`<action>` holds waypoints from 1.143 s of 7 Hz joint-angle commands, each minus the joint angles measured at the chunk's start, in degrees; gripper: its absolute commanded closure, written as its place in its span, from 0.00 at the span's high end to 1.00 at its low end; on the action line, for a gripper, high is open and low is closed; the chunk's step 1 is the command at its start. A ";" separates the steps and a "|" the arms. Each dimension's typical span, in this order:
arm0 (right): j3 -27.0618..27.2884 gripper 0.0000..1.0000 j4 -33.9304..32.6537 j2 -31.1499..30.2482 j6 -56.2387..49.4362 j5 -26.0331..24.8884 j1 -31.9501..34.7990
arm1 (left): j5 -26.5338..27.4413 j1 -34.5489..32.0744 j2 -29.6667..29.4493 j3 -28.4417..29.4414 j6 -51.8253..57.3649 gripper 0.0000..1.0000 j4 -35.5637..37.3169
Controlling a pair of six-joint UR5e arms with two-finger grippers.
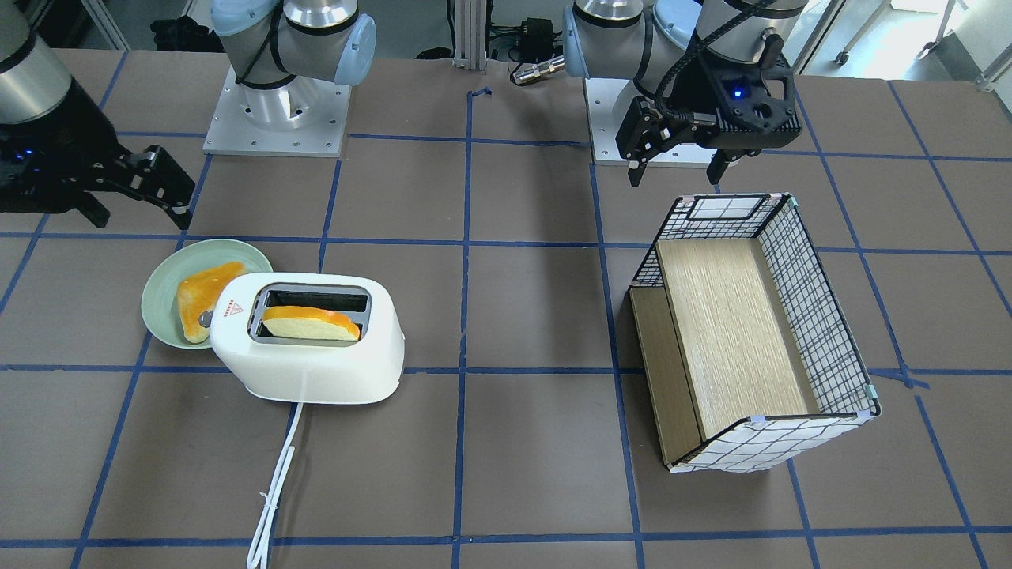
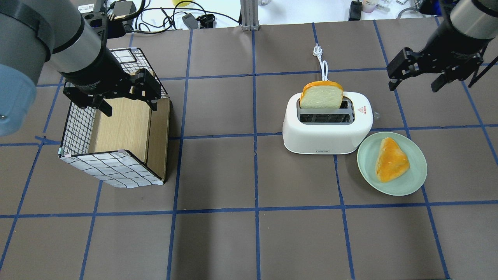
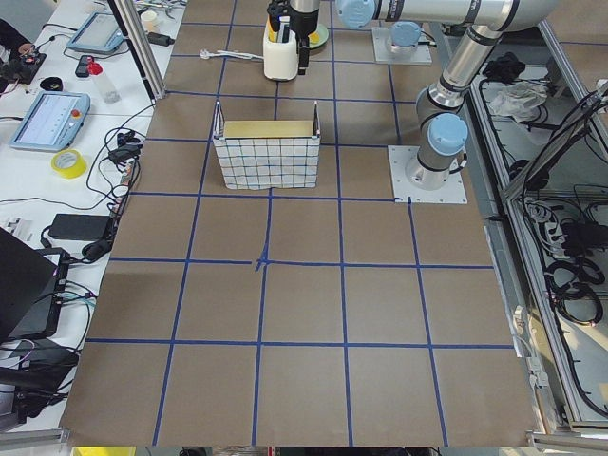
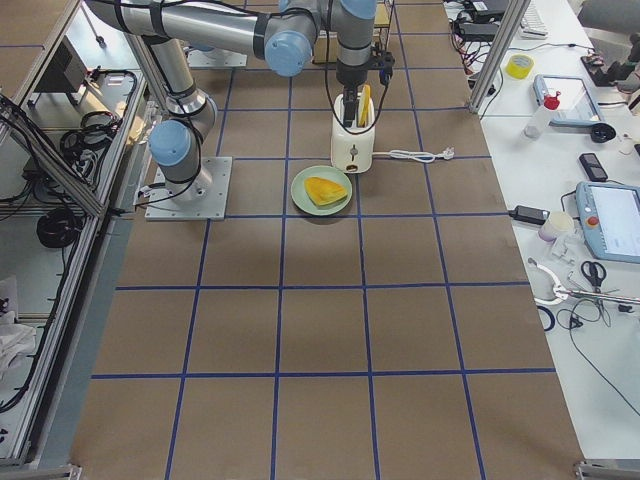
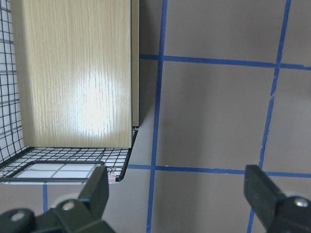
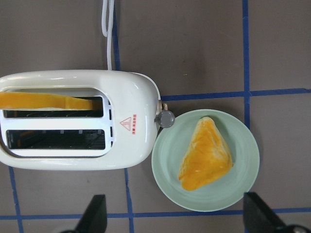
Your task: Press toaster with right arm
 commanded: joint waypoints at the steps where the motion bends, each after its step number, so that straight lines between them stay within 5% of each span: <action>1: -0.41 1.00 0.08 -0.79 6.06 -0.17 7.04 | -0.04 0.00 0.00 -0.03 0.00 1.00 0.00; 8: -0.94 1.00 4.22 -0.79 7.48 -0.34 9.35 | 0.05 0.00 0.00 -0.03 0.00 1.00 0.00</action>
